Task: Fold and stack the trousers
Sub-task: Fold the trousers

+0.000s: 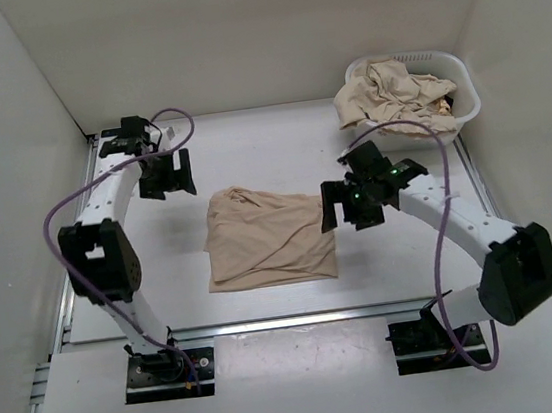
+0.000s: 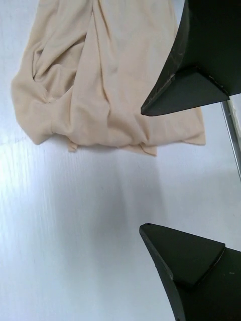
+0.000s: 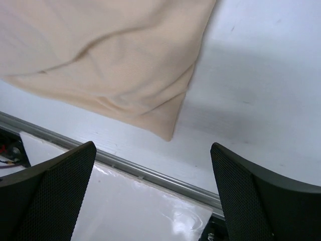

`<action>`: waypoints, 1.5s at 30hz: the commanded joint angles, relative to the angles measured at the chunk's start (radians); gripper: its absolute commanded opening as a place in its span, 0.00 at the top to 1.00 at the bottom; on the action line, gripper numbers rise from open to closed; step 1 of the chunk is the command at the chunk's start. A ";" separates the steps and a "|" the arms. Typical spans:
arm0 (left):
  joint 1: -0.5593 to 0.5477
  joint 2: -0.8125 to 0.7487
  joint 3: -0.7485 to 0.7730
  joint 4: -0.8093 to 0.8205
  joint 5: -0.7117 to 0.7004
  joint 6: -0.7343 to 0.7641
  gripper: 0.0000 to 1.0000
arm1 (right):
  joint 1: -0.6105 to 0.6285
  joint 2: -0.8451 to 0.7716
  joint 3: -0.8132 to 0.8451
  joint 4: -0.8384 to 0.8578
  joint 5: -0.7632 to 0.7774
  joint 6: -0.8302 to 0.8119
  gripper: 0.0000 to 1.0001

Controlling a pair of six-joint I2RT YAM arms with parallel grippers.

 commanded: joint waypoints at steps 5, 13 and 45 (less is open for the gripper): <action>0.040 -0.327 -0.163 -0.007 -0.196 0.004 0.00 | -0.045 -0.128 0.174 -0.188 0.175 -0.069 0.01; 0.139 -0.479 -0.315 -0.007 -0.161 0.004 0.00 | -0.054 -0.128 0.195 -0.167 0.186 -0.060 0.01; 0.248 -0.576 -0.398 -0.007 -0.044 0.004 0.00 | -0.054 -0.217 0.139 -0.205 0.275 0.011 0.01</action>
